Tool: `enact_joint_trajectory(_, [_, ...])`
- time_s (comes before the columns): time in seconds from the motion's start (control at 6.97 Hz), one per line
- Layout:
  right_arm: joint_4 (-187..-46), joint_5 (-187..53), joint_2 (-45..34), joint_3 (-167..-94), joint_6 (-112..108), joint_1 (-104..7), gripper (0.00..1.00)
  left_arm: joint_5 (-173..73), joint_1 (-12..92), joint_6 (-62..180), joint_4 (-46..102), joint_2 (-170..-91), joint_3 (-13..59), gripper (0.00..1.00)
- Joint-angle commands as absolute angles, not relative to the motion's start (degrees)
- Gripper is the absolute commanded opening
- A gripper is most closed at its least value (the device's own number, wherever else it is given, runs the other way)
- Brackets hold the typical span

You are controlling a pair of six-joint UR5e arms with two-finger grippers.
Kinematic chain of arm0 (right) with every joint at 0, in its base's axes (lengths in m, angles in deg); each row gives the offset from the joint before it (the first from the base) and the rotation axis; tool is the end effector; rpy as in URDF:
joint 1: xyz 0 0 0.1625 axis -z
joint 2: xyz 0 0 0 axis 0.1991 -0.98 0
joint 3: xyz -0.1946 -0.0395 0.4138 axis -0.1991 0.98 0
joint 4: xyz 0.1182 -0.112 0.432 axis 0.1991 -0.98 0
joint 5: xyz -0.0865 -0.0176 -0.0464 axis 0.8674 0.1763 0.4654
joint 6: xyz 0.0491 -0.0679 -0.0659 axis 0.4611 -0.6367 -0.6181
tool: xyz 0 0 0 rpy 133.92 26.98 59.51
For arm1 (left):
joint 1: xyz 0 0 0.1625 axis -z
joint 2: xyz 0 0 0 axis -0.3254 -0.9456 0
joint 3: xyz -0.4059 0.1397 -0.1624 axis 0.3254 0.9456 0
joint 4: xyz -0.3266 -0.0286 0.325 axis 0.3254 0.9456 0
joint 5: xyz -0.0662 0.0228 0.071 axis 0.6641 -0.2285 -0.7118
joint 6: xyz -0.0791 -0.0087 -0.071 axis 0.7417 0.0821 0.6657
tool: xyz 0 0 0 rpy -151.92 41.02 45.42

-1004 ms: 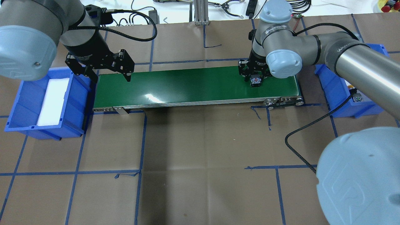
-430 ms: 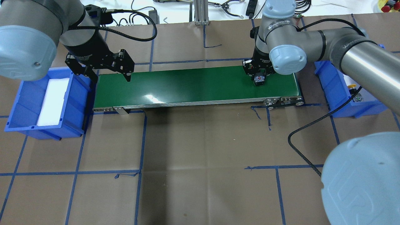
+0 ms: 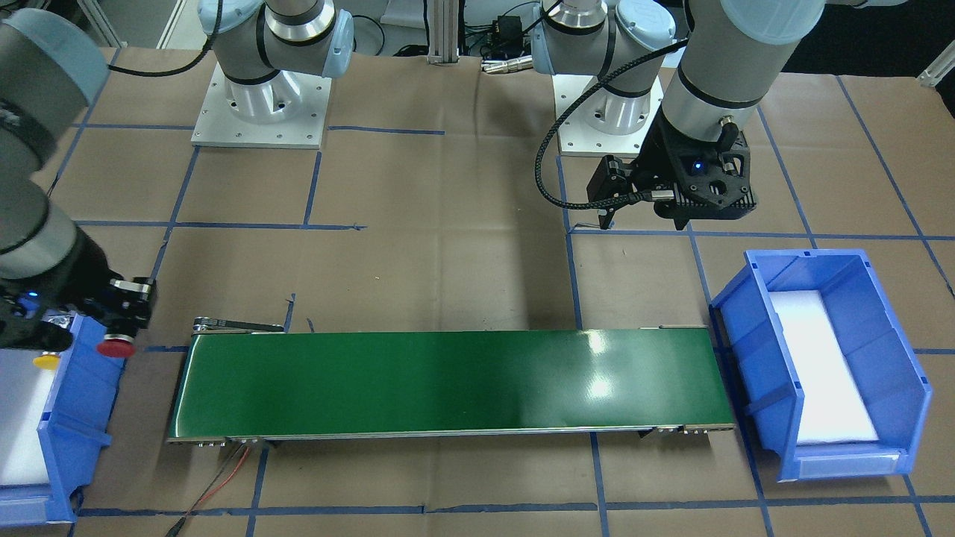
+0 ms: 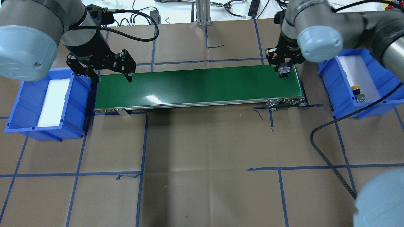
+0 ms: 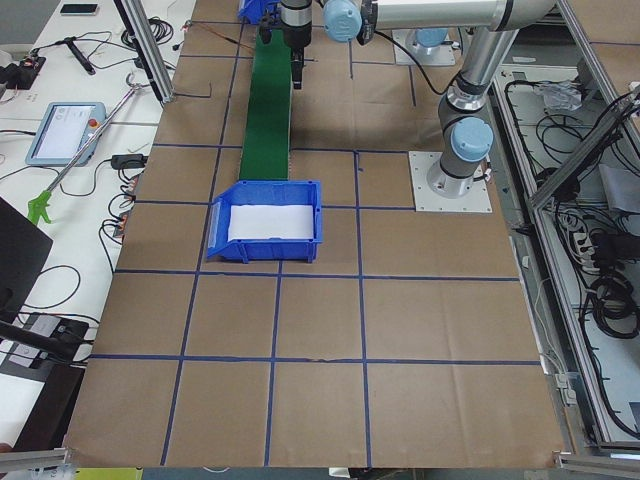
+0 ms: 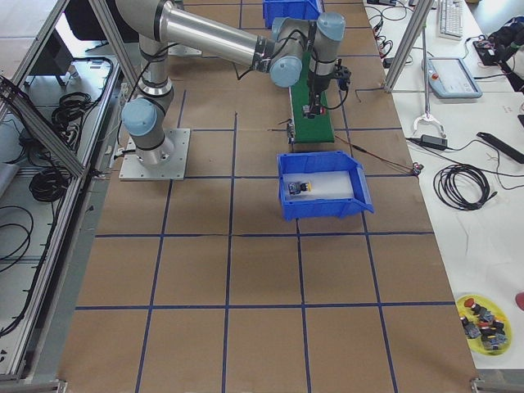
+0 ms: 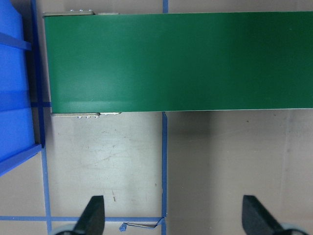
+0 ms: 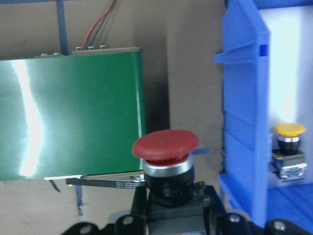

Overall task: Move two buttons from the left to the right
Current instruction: 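Lift the red button and carry it toward the far bin, then lower the red button into the bin beside the yellow button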

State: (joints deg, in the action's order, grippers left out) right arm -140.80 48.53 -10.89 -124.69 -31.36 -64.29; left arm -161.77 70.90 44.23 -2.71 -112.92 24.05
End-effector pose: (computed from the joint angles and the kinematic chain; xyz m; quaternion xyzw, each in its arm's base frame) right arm -0.0352 -0.6598 0.4099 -0.0113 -0.9996 -0.0120 0.0225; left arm -0.1316 -0.5590 0.4819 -0.0020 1.0000 -0.0031 0.0032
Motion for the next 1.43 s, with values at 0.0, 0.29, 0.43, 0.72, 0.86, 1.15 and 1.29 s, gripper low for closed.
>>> enact_joint_trajectory(0.0, [-139.79, 48.69, -9.48, -120.74, -47.65, -53.95, 0.03, -162.01, 70.40, 43.42, -2.79, -113.01, 24.05, 1.00])
enact_joint_trajectory(0.29, [-142.50, 48.43, -4.48, -118.19, -48.50, -51.62, 0.03, -161.67, 68.38, 42.10, -2.79, -112.92, 23.96, 1.00])
enact_joint_trajectory(0.43, [-143.82, 48.25, -0.89, -116.00, -48.41, -51.62, 0.03, -161.66, 68.64, 42.27, -2.79, -112.84, 23.87, 1.00])
enact_joint_trajectory(0.72, [-152.12, 48.17, 7.11, -114.66, -49.37, -51.70, 0.03, -161.75, 68.81, 42.88, -2.79, -112.83, 23.70, 1.00])
enact_joint_trajectory(0.86, [-153.92, 48.17, 8.97, -115.27, -49.38, -52.05, 0.03, -161.75, 68.90, 42.97, -2.71, -112.83, 23.70, 1.00])
enact_joint_trajectory(1.15, [-154.12, 48.25, 10.83, -115.36, -48.94, -53.28, 0.03, -161.84, 68.99, 43.15, -2.71, -112.83, 23.78, 1.00])
enact_joint_trajectory(1.29, [-154.12, 48.17, 11.62, -115.37, -48.94, -53.55, 0.03, -161.84, 68.99, 43.15, -2.71, -112.75, 23.78, 1.00])
